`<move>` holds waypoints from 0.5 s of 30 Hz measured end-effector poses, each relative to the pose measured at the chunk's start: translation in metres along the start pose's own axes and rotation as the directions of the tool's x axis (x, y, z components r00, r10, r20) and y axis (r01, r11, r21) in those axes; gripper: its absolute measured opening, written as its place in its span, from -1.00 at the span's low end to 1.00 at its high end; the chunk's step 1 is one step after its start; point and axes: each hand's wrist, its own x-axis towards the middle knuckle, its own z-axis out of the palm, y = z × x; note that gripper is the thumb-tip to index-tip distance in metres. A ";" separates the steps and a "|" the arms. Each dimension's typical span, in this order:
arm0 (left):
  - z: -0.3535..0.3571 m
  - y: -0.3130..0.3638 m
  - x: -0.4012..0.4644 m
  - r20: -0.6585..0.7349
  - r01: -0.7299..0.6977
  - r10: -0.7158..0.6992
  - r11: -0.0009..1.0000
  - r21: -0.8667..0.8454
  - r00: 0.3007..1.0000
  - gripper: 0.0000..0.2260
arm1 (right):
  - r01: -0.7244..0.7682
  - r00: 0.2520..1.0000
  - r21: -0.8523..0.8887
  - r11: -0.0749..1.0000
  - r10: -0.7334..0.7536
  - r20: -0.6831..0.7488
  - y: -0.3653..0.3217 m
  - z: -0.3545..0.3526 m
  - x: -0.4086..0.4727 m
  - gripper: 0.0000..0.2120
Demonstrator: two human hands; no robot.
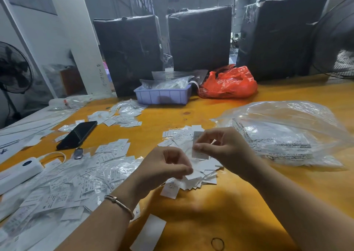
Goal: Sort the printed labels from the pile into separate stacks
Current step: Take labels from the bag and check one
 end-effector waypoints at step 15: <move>0.001 0.001 0.000 -0.165 -0.210 0.201 0.977 -0.039 0.966 -0.83 | 0.168 0.967 0.385 0.907 -0.076 -0.243 -0.010 -0.013 -0.001 -0.41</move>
